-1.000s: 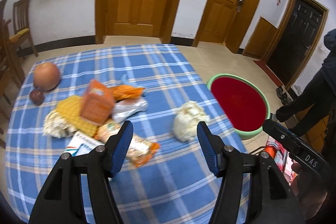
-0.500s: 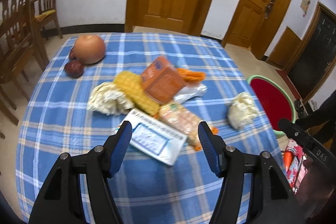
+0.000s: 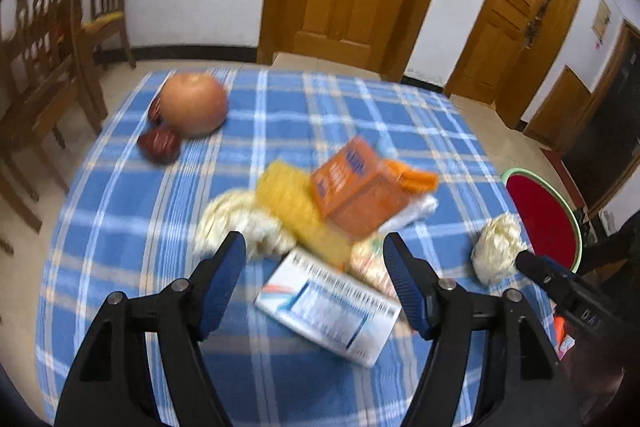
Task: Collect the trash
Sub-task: 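Return both tools to the table toward the crumpled tissue and orange box, then grasp the crumpled tissue with the right tool while the left tool grasps the orange box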
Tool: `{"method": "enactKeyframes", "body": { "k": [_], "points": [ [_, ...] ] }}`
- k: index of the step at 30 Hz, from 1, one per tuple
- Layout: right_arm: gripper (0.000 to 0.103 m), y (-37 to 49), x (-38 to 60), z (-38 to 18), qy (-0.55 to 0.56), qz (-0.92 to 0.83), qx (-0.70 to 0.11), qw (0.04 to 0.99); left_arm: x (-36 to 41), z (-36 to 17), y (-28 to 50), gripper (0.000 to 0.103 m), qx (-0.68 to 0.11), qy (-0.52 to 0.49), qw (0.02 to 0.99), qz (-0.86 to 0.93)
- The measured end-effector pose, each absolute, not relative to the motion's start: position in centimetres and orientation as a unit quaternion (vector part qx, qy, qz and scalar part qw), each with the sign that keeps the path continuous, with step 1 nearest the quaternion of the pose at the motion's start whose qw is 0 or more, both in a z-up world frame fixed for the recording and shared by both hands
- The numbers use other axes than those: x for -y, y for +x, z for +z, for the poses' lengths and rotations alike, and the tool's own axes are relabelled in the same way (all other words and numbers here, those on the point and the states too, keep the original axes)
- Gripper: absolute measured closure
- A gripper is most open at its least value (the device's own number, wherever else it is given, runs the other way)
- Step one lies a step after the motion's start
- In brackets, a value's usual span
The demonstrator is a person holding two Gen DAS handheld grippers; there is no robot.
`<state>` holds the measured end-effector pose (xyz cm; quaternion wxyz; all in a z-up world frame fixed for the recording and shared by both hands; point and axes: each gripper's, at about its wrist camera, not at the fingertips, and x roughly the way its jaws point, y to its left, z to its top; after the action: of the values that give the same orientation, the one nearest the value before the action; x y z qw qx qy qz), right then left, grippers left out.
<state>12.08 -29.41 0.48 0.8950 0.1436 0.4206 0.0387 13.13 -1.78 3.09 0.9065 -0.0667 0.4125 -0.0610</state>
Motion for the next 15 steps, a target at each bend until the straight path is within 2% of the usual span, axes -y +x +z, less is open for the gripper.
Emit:
{"method": "enactKeyframes", "body": {
  "k": [6, 9, 11, 13, 15],
  "points": [
    [0.023, 13.4, 29.3, 0.0, 0.148, 0.037, -0.427, 0.891, 4.3, 3.9, 15.8, 0.03, -0.405, -0.032, 0.91, -0.08],
    [0.028, 13.9, 29.2, -0.3, 0.153, 0.041, -0.429, 0.889, 5.4, 3.4, 16.7, 0.03, -0.408, -0.012, 0.908, -0.093],
    [0.036, 14.2, 29.1, -0.6, 0.151, 0.041, -0.436, 0.886, 6.1, 2.8, 17.3, 0.03, -0.415, 0.001, 0.904, -0.103],
    [0.039, 14.4, 29.0, -1.0, 0.16, 0.052, -0.441, 0.882, 6.5, 2.1, 17.8, 0.03, -0.422, 0.01, 0.901, -0.102],
    [0.045, 14.3, 28.8, -0.9, 0.163, 0.058, -0.44, 0.881, 6.5, 1.6, 18.0, 0.038, -0.425, 0.013, 0.9, -0.098]
  ]
}}
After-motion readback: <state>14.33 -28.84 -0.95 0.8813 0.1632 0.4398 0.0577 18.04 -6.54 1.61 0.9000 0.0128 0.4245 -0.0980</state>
